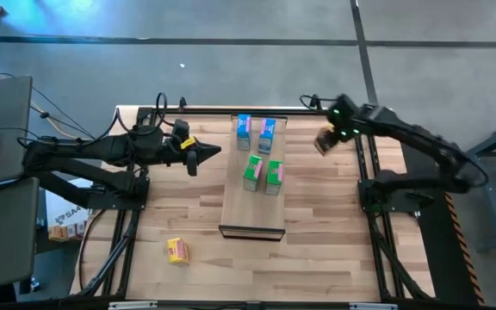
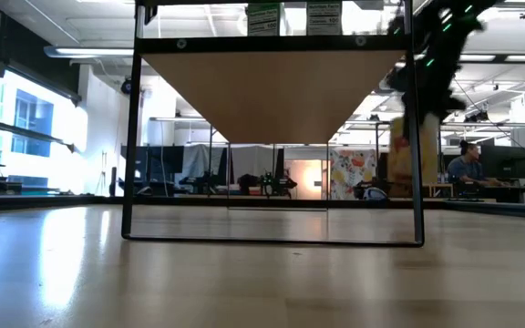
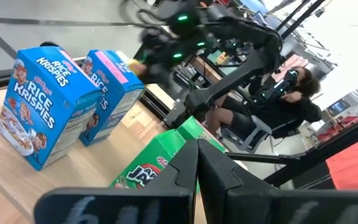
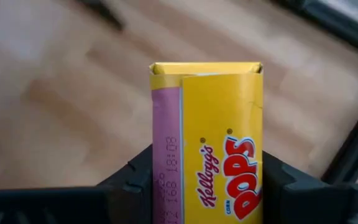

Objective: Stack cereal on shelf
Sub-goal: Put the top yellow cereal box on the shelf

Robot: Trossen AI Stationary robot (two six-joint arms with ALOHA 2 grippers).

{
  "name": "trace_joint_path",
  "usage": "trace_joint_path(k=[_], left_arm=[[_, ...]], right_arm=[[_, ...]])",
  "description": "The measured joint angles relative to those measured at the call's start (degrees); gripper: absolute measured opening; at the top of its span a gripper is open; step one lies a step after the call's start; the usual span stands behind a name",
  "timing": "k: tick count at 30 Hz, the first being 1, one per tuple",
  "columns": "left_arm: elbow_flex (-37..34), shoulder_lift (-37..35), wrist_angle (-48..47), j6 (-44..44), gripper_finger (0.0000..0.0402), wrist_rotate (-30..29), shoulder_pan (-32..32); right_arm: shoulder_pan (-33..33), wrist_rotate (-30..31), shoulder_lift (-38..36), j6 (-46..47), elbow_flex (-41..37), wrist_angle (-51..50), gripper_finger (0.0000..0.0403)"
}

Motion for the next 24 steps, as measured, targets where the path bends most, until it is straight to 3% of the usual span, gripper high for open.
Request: trace_joint_path(k=[7, 10, 13, 20, 24], left_arm=[[0.0, 0.0, -0.1, 0.0, 0.0, 0.0, 0.0], [0.0, 0.0, -0.1, 0.0, 0.0, -0.4, 0.1], [0.0, 0.0, -0.1, -0.9, 0.0, -0.6, 0.8], [0.0, 0.0, 0.0, -1.6, 0.0, -0.6, 1.6], [0.0, 0.0, -0.1, -1.4, 0.0, -0.6, 1.6]], right_arm=[[10.4, -14.2, -14.8, 6.9, 0.0, -15.4, 0.0147], [19.4, -21.2, -18.4, 13.2, 0.0, -16.1, 0.0147], [29.2, -24.3, -19.8, 19.9, 0.0, -10.8, 0.0147], [48.0, -23.1, -17.8, 32.4, 0.4, 14.9, 0.0147], [53.4, -14.1, -13.7, 32.3, 7.1, 14.6, 0.0147]])
